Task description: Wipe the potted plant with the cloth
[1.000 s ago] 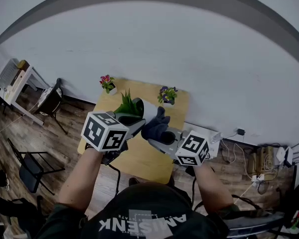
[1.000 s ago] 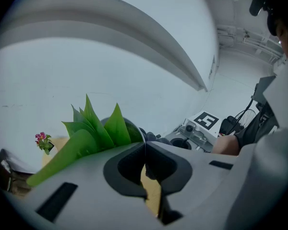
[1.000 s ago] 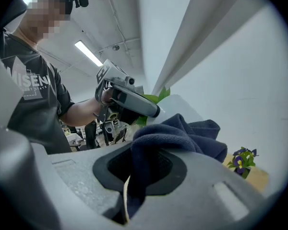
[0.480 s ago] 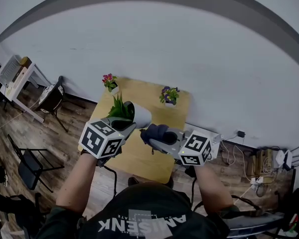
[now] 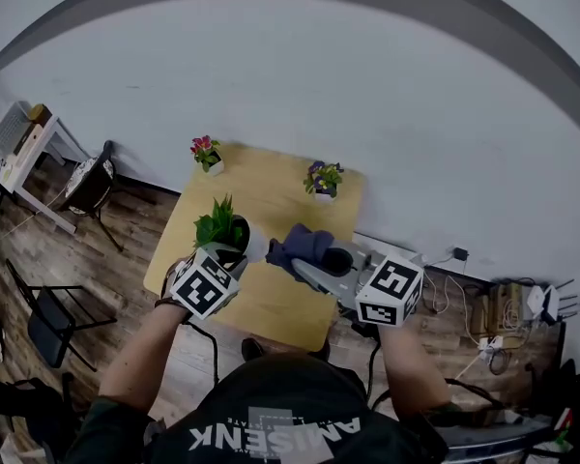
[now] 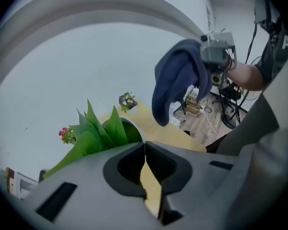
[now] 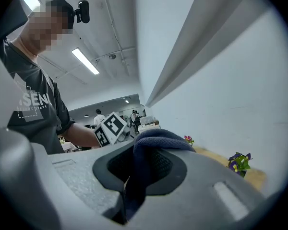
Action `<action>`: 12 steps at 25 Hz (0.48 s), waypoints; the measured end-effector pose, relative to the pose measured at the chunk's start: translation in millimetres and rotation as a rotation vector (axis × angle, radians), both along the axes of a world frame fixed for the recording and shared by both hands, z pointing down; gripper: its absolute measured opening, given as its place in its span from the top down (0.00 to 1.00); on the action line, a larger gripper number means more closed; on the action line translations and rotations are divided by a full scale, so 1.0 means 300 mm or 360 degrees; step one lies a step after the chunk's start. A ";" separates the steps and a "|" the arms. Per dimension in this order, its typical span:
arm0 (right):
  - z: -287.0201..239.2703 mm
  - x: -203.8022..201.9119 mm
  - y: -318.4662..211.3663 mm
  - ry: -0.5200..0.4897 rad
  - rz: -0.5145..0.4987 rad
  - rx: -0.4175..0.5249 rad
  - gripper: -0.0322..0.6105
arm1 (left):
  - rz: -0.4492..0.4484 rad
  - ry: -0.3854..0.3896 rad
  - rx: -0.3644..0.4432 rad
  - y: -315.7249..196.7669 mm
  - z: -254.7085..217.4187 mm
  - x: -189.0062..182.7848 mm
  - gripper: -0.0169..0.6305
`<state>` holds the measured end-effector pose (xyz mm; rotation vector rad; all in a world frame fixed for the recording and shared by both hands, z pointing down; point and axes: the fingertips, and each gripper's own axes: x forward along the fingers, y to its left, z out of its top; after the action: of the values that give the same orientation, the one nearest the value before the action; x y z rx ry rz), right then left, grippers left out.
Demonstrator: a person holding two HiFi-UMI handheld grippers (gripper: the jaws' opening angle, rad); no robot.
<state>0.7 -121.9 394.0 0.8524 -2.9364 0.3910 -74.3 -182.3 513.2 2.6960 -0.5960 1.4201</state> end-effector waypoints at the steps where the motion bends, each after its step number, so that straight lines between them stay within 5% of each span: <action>1: -0.014 0.001 0.002 -0.0001 0.0018 0.0009 0.88 | 0.0026 -0.0034 0.0012 0.004 0.026 -0.002 0.96; 12: 0.016 0.108 -0.010 -0.0123 0.0369 -0.0085 0.88 | 0.0301 -0.0385 0.0190 -0.003 0.366 -0.036 0.96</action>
<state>33.3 -125.0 398.9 1.2011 -2.8874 0.5243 -85.1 -183.2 623.0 2.7551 -0.4598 1.8336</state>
